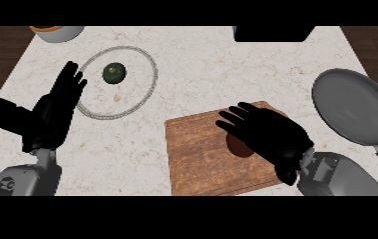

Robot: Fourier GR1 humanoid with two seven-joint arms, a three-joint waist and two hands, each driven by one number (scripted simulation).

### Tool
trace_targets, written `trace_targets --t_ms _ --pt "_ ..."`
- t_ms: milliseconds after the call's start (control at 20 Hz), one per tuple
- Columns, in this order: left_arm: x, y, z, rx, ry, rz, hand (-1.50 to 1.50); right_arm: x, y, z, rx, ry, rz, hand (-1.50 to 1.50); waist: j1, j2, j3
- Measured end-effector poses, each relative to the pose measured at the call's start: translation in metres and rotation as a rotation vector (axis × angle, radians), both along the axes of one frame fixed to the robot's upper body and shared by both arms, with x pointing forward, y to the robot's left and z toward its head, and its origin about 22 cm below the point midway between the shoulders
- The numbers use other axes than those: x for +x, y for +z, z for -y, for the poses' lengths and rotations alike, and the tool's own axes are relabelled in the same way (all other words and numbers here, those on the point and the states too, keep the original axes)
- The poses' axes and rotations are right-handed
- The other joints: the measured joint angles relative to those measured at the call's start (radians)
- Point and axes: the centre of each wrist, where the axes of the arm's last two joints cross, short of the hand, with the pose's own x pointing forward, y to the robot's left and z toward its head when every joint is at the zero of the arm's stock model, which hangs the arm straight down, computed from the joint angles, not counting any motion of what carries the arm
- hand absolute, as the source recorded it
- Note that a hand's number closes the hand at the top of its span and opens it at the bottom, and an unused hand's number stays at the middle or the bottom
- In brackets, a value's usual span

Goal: Pick the cupcake from the cutting board and place it in the pan

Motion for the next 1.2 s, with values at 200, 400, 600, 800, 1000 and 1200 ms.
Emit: trace_targets --t_ms 200,400,600,800,1000,1200 --pt "-0.002 -0.005 -0.003 -0.002 -0.003 -0.002 0.00 0.005 -0.006 -0.011 -0.029 -0.038 0.012 -1.50 0.001 0.000 0.000" --pt "-0.003 -0.003 -0.005 -0.006 -0.003 -0.003 0.00 0.010 -0.011 -0.011 -0.039 -0.067 0.015 -1.50 0.001 0.001 0.000" --pt "0.000 -0.002 0.004 -0.001 -0.006 0.001 0.00 0.014 -0.029 -0.018 -0.042 -0.063 0.001 -1.50 0.001 0.001 0.000" --pt "-0.002 -0.002 0.001 0.000 -0.003 0.001 0.00 0.024 -0.041 -0.016 -0.071 -0.066 -0.014 -1.50 0.002 0.001 0.000" --pt "0.004 -0.004 0.002 -0.001 -0.003 0.003 0.00 0.033 -0.054 -0.021 -0.066 -0.059 -0.018 -1.50 0.001 0.001 0.000" --pt "0.005 -0.002 -0.002 0.005 -0.004 -0.004 0.00 0.037 -0.068 -0.019 -0.053 -0.063 -0.024 -1.50 0.001 0.001 0.000"
